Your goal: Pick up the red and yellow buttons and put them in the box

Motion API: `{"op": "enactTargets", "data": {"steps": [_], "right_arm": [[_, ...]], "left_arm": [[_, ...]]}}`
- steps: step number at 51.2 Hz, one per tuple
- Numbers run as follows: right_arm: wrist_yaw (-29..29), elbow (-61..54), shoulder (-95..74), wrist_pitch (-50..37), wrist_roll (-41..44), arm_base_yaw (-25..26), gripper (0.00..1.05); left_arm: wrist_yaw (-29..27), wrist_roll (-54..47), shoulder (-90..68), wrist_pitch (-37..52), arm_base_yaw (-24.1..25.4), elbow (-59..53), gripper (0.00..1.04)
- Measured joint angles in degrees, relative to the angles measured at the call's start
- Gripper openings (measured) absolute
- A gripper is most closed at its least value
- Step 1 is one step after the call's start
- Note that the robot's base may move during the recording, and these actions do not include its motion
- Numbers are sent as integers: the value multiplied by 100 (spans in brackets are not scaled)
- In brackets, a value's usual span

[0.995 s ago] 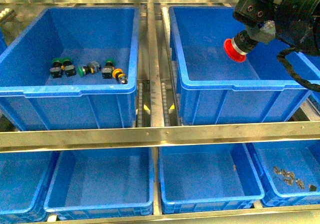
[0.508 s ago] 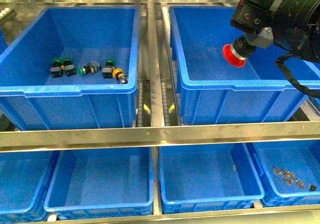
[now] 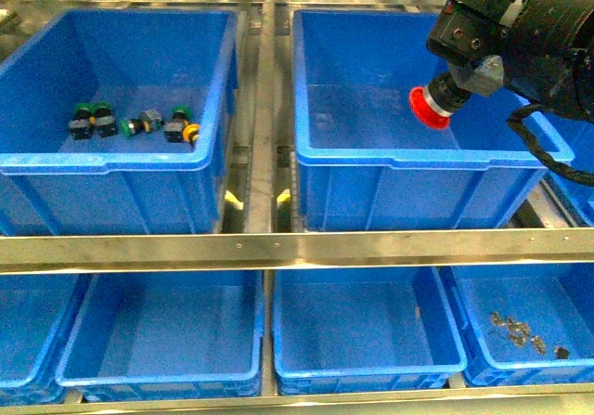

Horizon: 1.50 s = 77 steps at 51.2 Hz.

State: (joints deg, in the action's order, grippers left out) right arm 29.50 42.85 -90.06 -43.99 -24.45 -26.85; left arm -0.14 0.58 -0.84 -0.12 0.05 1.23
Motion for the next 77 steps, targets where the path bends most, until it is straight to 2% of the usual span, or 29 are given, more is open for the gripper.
{"op": "enactTargets", "data": {"steps": [26,32,38,46,56,77], "right_arm": [[225,-136,0,-26,-28,181,38],[245,-160,-2,-26,28,361,38],[-201,11,-221,-140,240,549,38],[-538,732,-1084,-444,743,1141,38],[-752,1742,-2072,-372,990,1670,38],[-1049,4767,-4061,778,1397,2634,38]], "left_arm": [[20,0,2,2,0,0,97],[44,-13,2,4,0,0,97],[28,-13,2,4,0,0,97],[11,-11,2,4,0,0,97],[13,-13,2,4,0,0,97],[13,-13,2,4,0,0,97]]}}
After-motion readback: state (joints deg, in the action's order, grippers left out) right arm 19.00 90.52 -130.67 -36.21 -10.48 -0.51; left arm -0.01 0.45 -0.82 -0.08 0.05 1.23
